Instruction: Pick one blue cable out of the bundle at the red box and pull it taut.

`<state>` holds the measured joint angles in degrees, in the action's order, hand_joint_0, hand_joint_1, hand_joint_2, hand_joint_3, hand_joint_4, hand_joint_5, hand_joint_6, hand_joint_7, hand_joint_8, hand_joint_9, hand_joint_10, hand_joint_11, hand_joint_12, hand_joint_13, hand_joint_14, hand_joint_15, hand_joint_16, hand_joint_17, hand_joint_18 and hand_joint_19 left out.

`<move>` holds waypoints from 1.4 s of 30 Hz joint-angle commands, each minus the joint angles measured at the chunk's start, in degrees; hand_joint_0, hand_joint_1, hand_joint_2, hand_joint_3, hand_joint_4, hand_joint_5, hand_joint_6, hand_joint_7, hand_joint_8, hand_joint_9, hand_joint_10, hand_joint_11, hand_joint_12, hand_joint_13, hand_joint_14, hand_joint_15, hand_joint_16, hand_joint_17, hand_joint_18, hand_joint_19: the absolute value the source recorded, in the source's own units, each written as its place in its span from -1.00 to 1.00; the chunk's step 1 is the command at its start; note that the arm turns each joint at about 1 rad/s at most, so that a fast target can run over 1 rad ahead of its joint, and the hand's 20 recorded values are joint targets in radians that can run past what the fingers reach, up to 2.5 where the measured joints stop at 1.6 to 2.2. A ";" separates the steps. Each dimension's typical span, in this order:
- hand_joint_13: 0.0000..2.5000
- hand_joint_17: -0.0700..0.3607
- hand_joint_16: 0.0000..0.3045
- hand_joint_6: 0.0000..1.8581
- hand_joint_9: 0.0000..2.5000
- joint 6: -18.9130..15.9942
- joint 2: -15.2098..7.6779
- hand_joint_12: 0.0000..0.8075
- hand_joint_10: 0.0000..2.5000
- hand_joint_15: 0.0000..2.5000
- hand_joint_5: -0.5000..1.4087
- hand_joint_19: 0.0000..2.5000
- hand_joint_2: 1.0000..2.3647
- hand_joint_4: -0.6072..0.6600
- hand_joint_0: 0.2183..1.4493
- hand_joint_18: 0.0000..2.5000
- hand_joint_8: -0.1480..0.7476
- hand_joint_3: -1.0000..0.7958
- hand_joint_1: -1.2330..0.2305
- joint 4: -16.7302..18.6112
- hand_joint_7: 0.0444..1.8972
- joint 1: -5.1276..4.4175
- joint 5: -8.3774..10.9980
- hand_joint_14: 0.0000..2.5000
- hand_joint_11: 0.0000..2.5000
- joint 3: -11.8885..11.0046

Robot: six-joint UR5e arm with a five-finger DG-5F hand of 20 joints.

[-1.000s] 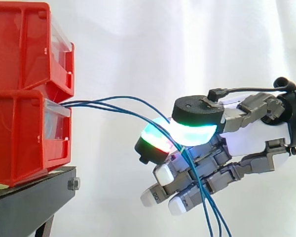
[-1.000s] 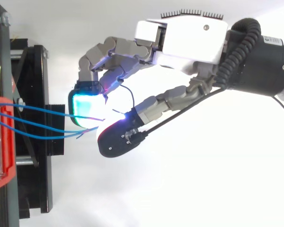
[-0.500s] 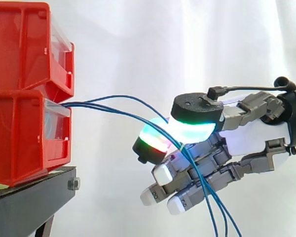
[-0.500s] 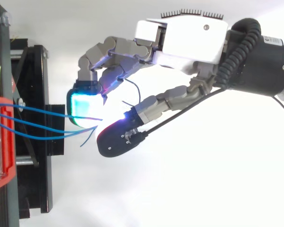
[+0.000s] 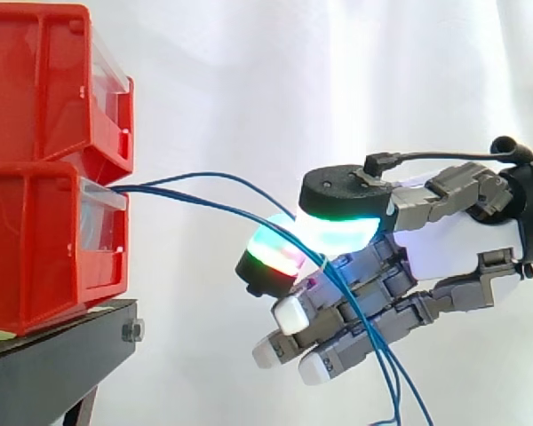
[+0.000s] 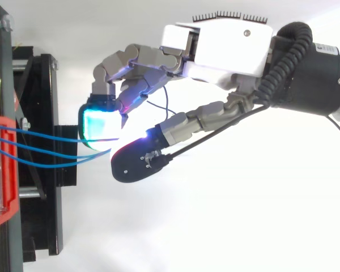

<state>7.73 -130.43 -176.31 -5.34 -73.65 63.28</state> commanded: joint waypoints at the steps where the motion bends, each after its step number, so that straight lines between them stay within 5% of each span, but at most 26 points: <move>1: -0.84 -0.23 -0.72 -0.23 -0.34 0.00 0.00 -0.28 -0.99 -0.95 -0.57 -0.80 -0.98 0.00 -0.39 -0.78 -0.30 -0.27 -0.21 0.00 0.12 0.07 0.00 -1.00 -0.65 0.00; 17: -0.85 -0.24 -0.73 -0.44 -0.34 -0.18 0.00 -0.30 -0.99 -0.96 -0.50 -0.79 -0.98 0.17 -0.38 -0.79 -0.33 -0.25 -0.13 -0.26 0.50 0.07 0.00 -1.00 -0.67 0.00; 27: -0.83 -0.25 -0.73 -0.32 -0.33 -0.09 0.00 -0.30 -0.99 -0.95 -0.51 -0.79 -0.98 0.14 -0.38 -0.77 -0.33 -0.26 -0.13 -0.97 0.39 -0.02 0.00 -1.00 -0.68 0.09; 42: -0.81 -0.23 -0.72 -0.09 -0.35 -0.09 0.00 -0.27 -0.99 -0.94 -0.61 -0.81 -0.98 0.23 -0.34 -0.72 -0.14 -0.28 -0.52 -0.97 0.06 0.07 0.00 -1.00 -0.49 0.09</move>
<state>7.65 -130.44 -177.27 -5.36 -73.65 63.31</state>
